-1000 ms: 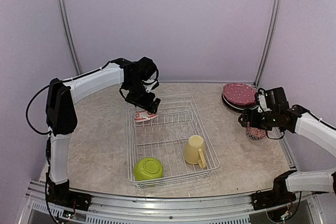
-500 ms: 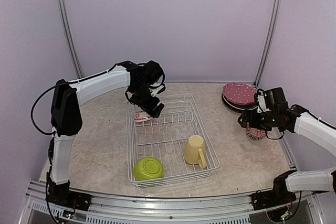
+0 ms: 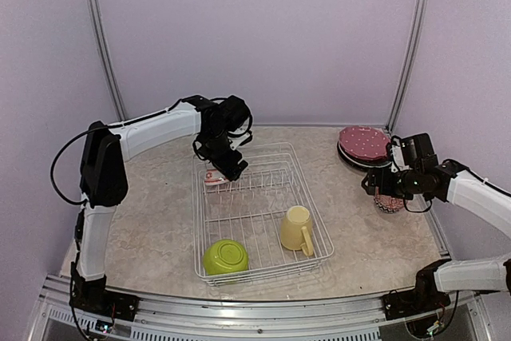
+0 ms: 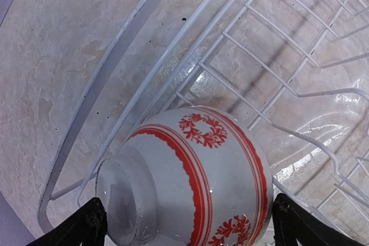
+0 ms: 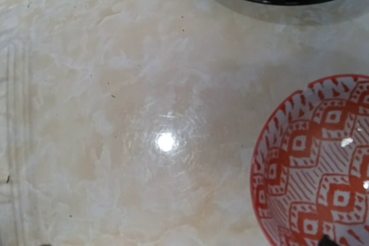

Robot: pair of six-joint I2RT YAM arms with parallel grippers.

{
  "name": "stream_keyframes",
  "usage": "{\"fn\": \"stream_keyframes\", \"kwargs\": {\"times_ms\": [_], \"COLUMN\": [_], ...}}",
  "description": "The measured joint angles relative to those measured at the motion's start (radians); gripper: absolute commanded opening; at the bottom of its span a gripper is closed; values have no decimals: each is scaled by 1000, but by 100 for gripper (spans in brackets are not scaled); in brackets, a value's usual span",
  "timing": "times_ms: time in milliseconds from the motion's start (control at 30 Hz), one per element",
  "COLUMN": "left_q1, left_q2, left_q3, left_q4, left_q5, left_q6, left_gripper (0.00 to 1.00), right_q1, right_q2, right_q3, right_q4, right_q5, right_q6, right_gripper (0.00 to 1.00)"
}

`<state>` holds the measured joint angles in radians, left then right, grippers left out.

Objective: Unload the mixed dishes from the dish rack
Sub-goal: Grab the bowl from the dish rack.

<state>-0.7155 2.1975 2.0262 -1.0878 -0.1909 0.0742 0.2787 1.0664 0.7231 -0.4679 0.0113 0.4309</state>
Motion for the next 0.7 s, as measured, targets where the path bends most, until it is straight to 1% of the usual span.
{"fn": "stream_keyframes", "kwargs": {"times_ms": [67,367,400,433,500,700], "left_q1": [-1,-3,-4,-5,-6,-25], "left_q2": [1,9,11,13,16,16], "left_q3": [0,0,0,0,0,4], "left_q4": [0,-1,-1,-1,-1,9], "left_q5": [-1,-9,-13,-16,-17,-55], "left_q6": [5,21,23,25,28,39], "left_gripper": [99,99,97,91,83,74], "right_q1": [0,0,0,0,0,0], "right_q2": [0,8,11,15,20,31], "right_q3": [0,8,10,12,13,14], "right_q4": [-3,-14,-14,-14,-14,-14], "right_q5": [0,0,0,0,0,0], "right_q6": [0,0,0,0,0,0], "right_gripper": [97,97,97,97,97,97]}}
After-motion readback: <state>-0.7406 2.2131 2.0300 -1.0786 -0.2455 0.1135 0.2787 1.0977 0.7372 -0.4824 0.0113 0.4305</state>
